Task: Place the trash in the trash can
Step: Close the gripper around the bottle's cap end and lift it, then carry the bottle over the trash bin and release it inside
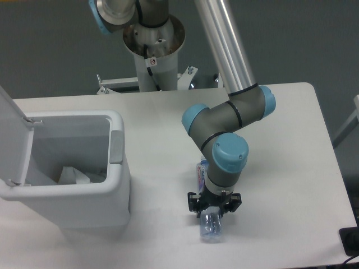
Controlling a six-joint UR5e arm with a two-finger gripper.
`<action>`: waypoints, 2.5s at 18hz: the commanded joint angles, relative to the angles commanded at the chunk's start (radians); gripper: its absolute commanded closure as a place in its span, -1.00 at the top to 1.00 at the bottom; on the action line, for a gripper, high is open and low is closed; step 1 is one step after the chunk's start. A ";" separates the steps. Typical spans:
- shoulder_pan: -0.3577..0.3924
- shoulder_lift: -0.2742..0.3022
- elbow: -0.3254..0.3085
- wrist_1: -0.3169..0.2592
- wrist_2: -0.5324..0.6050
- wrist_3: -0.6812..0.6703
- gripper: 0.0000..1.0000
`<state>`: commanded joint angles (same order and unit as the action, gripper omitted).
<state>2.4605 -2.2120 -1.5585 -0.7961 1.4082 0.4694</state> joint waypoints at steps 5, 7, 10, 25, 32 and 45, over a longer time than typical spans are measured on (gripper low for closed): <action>0.000 0.005 0.006 0.002 0.000 0.008 0.25; 0.003 0.014 0.018 0.005 -0.003 0.008 0.25; 0.011 0.028 0.037 0.028 -0.005 0.009 0.25; -0.018 0.304 0.267 0.109 -0.410 -0.250 0.25; -0.179 0.356 0.285 0.121 -0.410 -0.247 0.25; -0.333 0.423 0.055 0.121 -0.397 -0.238 0.92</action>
<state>2.1276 -1.7886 -1.5033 -0.6750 1.0109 0.2316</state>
